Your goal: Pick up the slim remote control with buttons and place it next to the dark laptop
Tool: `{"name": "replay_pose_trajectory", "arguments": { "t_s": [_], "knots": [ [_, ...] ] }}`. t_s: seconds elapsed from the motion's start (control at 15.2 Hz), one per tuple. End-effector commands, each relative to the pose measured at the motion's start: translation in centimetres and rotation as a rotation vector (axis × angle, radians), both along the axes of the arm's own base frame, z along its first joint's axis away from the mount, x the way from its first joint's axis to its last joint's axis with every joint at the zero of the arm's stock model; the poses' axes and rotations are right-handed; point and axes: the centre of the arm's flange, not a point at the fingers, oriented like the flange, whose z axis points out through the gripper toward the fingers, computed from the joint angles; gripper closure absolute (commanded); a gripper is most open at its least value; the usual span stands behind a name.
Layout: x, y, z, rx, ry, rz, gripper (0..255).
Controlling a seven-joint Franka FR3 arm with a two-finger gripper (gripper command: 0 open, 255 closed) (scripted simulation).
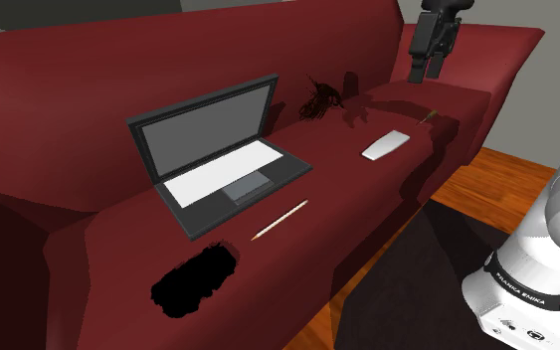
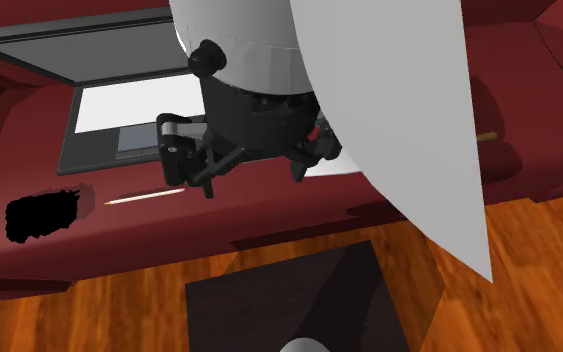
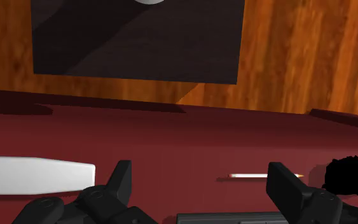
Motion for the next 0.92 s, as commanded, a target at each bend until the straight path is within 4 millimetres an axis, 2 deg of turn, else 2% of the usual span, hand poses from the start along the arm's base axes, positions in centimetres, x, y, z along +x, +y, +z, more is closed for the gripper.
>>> {"name": "replay_pose_trajectory", "arguments": {
  "t_s": [0.0, 0.46, 0.86],
  "knots": [
    [0.0, 0.0, 0.0, 0.0, 0.0, 0.0, 0],
    [-0.7, -5.5, -6.6, -0.035, -0.052, 0.373, 0],
    [0.7, -10.3, -12.0, -0.065, -0.096, 0.693, 0]
  ]
}}
